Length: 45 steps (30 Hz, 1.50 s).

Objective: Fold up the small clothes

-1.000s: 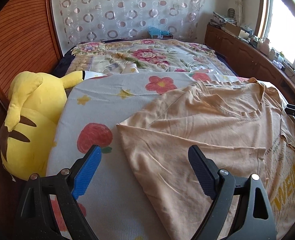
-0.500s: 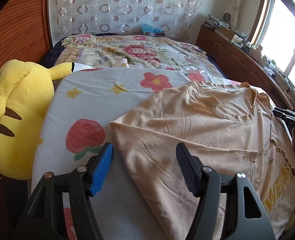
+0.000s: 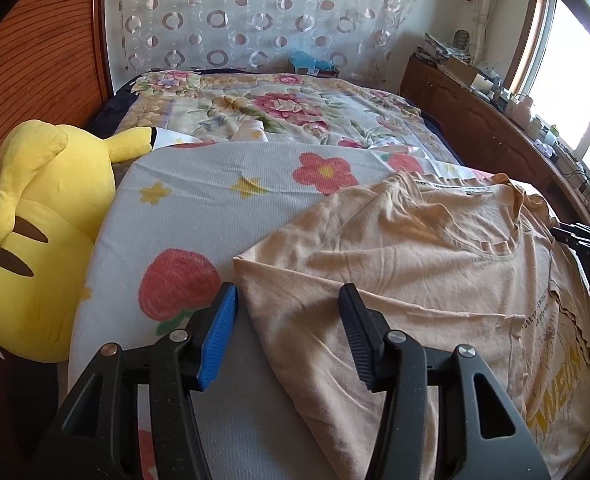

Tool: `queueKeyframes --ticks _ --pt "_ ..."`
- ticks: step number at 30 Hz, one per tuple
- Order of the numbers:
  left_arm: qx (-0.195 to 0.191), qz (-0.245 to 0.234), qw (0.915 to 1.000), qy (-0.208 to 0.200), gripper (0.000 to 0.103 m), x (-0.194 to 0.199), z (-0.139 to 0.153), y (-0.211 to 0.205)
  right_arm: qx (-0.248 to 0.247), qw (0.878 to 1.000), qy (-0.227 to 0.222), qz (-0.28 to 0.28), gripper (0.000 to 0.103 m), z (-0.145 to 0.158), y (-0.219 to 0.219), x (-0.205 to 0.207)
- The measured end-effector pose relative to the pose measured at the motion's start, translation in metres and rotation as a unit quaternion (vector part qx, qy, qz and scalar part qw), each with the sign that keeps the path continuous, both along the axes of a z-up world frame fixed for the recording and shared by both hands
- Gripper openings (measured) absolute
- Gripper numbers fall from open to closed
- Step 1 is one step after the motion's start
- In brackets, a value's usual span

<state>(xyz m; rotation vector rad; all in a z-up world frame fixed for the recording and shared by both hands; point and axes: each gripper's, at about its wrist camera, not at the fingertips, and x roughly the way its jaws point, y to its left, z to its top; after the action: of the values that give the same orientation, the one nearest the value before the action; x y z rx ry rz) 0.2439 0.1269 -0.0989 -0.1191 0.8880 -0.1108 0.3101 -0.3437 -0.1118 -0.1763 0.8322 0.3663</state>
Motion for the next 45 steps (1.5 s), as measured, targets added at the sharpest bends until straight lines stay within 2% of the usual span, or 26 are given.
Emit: queueKeyframes --ticks 1,3,5,6,7,9,15,18,25,35,39,41,45 --pt "0.001 -0.001 1.0000 -0.001 0.051 0.000 0.000 0.000 0.001 1.000 -0.001 -0.001 0.037 -0.001 -0.001 0.000" --pt "-0.009 -0.010 0.9999 0.000 0.040 0.000 0.001 -0.001 -0.004 1.000 -0.003 0.000 0.037 -0.002 0.000 0.000" --pt "-0.013 -0.015 0.9998 0.000 0.034 0.000 0.001 -0.003 -0.003 1.000 -0.002 0.004 0.024 -0.001 0.005 -0.001" --pt "-0.009 -0.016 0.9998 0.001 0.026 0.000 0.001 -0.004 0.000 1.000 0.002 0.008 0.010 -0.001 0.007 -0.001" --pt "-0.005 -0.017 0.9998 0.003 0.013 0.001 0.001 -0.005 0.003 1.000 0.010 0.015 0.009 0.000 0.009 0.000" --pt "-0.008 -0.022 0.9997 0.006 0.007 0.000 0.002 -0.007 -0.005 1.000 0.015 0.020 0.008 0.002 0.014 0.000" --pt "-0.015 -0.042 0.9982 -0.040 0.005 -0.034 0.032 -0.025 0.011 0.999 -0.022 0.025 0.007 0.023 0.018 -0.020" --pt "0.002 -0.062 0.9966 -0.054 0.005 -0.057 0.037 -0.045 0.030 0.998 -0.046 0.027 0.007 0.033 0.015 -0.047" --pt "-0.009 -0.086 0.9932 -0.078 0.005 -0.101 0.046 -0.063 0.048 0.996 -0.076 0.030 0.007 0.032 0.006 -0.121" --pt "-0.035 -0.074 0.9899 -0.116 0.005 -0.177 0.060 -0.042 0.054 0.994 -0.091 0.010 0.007 0.029 -0.025 -0.217" --pt "-0.061 -0.057 0.9914 -0.102 0.005 -0.201 0.046 -0.029 0.088 0.994 -0.071 -0.003 0.007 0.017 -0.038 -0.257" --pt "-0.056 -0.057 0.9920 -0.098 0.005 -0.211 0.040 -0.028 0.083 0.994 -0.074 -0.010 0.007 0.010 -0.042 -0.275" --pt "-0.049 -0.051 0.9925 -0.100 0.005 -0.228 0.041 -0.023 0.106 0.992 -0.064 -0.033 0.007 0.003 -0.058 -0.296"
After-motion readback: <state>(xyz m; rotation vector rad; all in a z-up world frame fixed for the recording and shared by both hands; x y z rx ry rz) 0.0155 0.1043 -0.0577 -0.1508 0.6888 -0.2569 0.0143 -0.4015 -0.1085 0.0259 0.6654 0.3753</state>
